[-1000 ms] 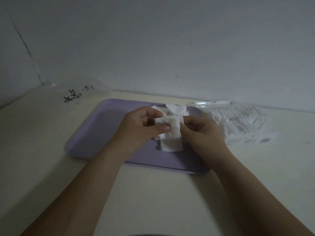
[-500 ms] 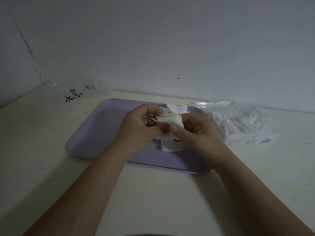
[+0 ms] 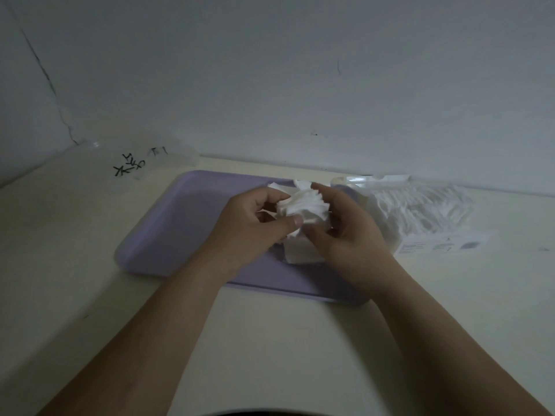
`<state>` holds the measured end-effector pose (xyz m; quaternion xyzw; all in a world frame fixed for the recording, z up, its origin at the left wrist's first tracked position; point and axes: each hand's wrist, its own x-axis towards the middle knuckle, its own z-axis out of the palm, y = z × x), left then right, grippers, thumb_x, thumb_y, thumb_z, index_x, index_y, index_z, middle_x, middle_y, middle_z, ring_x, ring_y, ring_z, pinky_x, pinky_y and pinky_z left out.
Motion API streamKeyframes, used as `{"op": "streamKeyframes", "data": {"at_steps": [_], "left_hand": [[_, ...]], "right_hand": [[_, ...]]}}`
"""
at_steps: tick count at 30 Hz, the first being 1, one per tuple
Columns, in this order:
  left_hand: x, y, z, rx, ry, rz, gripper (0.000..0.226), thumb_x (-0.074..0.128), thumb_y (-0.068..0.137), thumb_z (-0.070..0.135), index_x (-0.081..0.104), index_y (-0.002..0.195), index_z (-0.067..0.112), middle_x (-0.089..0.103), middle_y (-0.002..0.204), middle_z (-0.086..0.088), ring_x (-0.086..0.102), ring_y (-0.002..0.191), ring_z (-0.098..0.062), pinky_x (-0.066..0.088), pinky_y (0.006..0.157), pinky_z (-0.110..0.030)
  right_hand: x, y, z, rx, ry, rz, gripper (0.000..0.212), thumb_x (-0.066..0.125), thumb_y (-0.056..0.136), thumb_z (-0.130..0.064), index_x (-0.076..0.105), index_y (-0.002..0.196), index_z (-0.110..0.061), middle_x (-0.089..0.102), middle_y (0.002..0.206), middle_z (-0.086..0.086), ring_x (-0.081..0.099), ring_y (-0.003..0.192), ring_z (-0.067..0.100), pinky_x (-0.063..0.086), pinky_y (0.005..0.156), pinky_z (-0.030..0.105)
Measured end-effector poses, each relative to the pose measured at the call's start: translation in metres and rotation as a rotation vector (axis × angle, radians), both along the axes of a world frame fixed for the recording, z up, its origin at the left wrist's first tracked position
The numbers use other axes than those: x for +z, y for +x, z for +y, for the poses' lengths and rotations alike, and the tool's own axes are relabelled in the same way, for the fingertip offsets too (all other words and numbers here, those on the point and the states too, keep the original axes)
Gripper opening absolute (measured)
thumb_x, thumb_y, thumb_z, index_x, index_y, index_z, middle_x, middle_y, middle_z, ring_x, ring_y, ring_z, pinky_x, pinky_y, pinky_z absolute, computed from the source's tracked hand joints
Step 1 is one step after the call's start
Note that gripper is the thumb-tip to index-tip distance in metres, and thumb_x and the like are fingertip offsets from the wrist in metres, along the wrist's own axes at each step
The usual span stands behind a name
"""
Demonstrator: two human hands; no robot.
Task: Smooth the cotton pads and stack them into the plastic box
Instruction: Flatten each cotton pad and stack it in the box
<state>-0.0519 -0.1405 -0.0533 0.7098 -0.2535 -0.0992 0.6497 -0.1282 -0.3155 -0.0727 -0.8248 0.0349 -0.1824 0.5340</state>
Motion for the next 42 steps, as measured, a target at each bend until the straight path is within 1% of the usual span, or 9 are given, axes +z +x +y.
{"op": "streamKeyframes", "data": {"at_steps": [5, 11, 16, 19, 22, 25, 29, 35, 42], "left_hand": [[0.0, -0.003, -0.002, 0.014, 0.008, -0.033, 0.022, 0.081, 0.086, 0.005, 0.075, 0.1, 0.021, 0.074, 0.084, 0.006, 0.065, 0.065, -0.007, 0.048, 0.055, -0.016], [-0.002, -0.005, -0.007, -0.002, -0.014, -0.02, 0.035, 0.084, 0.082, 0.002, 0.074, 0.108, 0.024, 0.079, 0.101, 0.001, 0.078, 0.089, -0.023, 0.063, 0.081, -0.037], [-0.008, -0.006, -0.012, -0.037, 0.102, -0.163, 0.036, 0.077, 0.086, 0.002, 0.074, 0.108, 0.031, 0.078, 0.092, 0.005, 0.074, 0.081, -0.014, 0.058, 0.075, -0.034], [-0.009, -0.01, -0.014, -0.051, 0.188, -0.315, 0.034, 0.064, 0.09, 0.0, 0.074, 0.112, 0.024, 0.075, 0.088, 0.006, 0.07, 0.076, -0.014, 0.056, 0.069, -0.032], [-0.009, -0.011, -0.013, -0.075, 0.287, -0.392, 0.031, 0.058, 0.093, 0.005, 0.072, 0.111, 0.026, 0.073, 0.084, 0.004, 0.068, 0.071, -0.016, 0.056, 0.066, -0.038], [-0.008, -0.015, -0.012, -0.103, 0.298, -0.387, 0.043, 0.057, 0.091, 0.001, 0.07, 0.123, 0.027, 0.072, 0.087, 0.009, 0.067, 0.072, -0.007, 0.053, 0.065, -0.026], [-0.011, -0.008, -0.01, 0.059, 0.398, -0.396, 0.057, 0.066, 0.089, 0.014, 0.054, 0.141, 0.035, 0.064, 0.08, 0.021, 0.059, 0.062, -0.003, 0.051, 0.066, -0.026], [-0.015, -0.002, -0.005, -0.079, 0.633, -0.382, 0.029, 0.075, 0.086, 0.031, 0.064, 0.109, 0.018, 0.063, 0.089, 0.005, 0.06, 0.074, -0.017, 0.056, 0.079, -0.045], [-0.011, 0.0, 0.003, -0.185, 0.591, -0.258, 0.014, 0.076, 0.089, 0.02, 0.066, 0.083, 0.028, 0.063, 0.066, 0.018, 0.057, 0.059, -0.002, 0.05, 0.062, -0.03]], "right_hand": [[0.004, -0.001, 0.003, -0.062, 0.024, 0.021, 0.038, 0.052, 0.106, -0.033, 0.059, 0.142, -0.022, 0.073, 0.12, -0.007, 0.067, 0.113, 0.006, 0.052, 0.099, 0.028], [0.005, -0.002, 0.012, -0.038, 0.22, 0.145, 0.074, 0.057, 0.093, -0.03, 0.03, 0.162, -0.028, 0.054, 0.153, 0.0, 0.054, 0.138, 0.008, 0.041, 0.119, 0.037], [0.003, 0.0, 0.014, 0.093, 0.276, 0.18, 0.083, 0.044, 0.1, 0.007, 0.009, 0.166, -0.028, 0.049, 0.13, -0.03, 0.051, 0.111, -0.025, 0.045, 0.091, 0.003], [0.002, 0.002, 0.017, 0.076, 0.218, 0.179, 0.087, 0.063, 0.095, -0.032, 0.01, 0.165, -0.032, 0.052, 0.146, -0.004, 0.056, 0.131, 0.007, 0.046, 0.11, 0.022], [0.001, -0.005, 0.013, 0.058, -0.039, 0.148, 0.096, 0.053, 0.087, -0.005, 0.0, 0.163, -0.031, 0.056, 0.134, 0.005, 0.059, 0.118, 0.012, 0.047, 0.094, 0.013], [0.004, -0.009, 0.011, -0.006, -0.052, 0.068, 0.079, 0.054, 0.094, 0.01, 0.027, 0.161, -0.023, 0.054, 0.142, -0.004, 0.057, 0.123, -0.002, 0.045, 0.098, 0.008], [0.009, -0.004, 0.005, -0.185, -0.101, -0.004, 0.042, 0.065, 0.095, -0.008, 0.061, 0.135, -0.02, 0.067, 0.11, -0.021, 0.064, 0.096, -0.015, 0.045, 0.082, 0.002], [0.005, -0.001, -0.004, -0.319, -0.09, 0.039, 0.026, 0.073, 0.089, -0.018, 0.066, 0.114, -0.022, 0.07, 0.098, -0.013, 0.067, 0.091, 0.003, 0.044, 0.072, 0.004], [0.0, 0.001, -0.008, -0.314, -0.193, 0.085, 0.031, 0.074, 0.09, -0.02, 0.068, 0.121, -0.022, 0.066, 0.096, -0.019, 0.063, 0.091, 0.005, 0.041, 0.071, 0.0]]}}
